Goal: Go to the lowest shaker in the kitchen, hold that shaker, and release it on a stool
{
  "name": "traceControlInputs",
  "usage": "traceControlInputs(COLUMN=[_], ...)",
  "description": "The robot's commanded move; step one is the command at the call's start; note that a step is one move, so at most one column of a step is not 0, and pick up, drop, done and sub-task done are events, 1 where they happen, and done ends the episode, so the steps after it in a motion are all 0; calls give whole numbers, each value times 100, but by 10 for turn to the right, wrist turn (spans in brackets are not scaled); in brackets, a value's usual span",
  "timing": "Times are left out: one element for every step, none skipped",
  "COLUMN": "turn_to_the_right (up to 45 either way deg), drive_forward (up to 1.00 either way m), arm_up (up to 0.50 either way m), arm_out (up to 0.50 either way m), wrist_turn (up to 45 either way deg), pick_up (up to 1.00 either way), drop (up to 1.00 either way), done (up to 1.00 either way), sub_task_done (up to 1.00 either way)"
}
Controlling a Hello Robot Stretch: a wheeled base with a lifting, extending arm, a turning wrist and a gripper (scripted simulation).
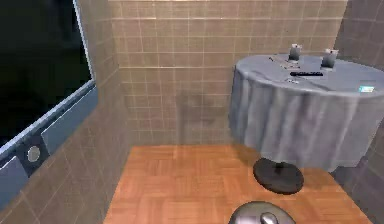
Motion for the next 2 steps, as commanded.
traceControlInputs(turn_to_the_right=[450,120], drive_forward=[0,0], arm_up=[0,0], arm_out=[0,0], wrist_turn=[0,0], pick_up=[0,0], drop=[0,0], done=[0,0], sub_task_done=[0,0])
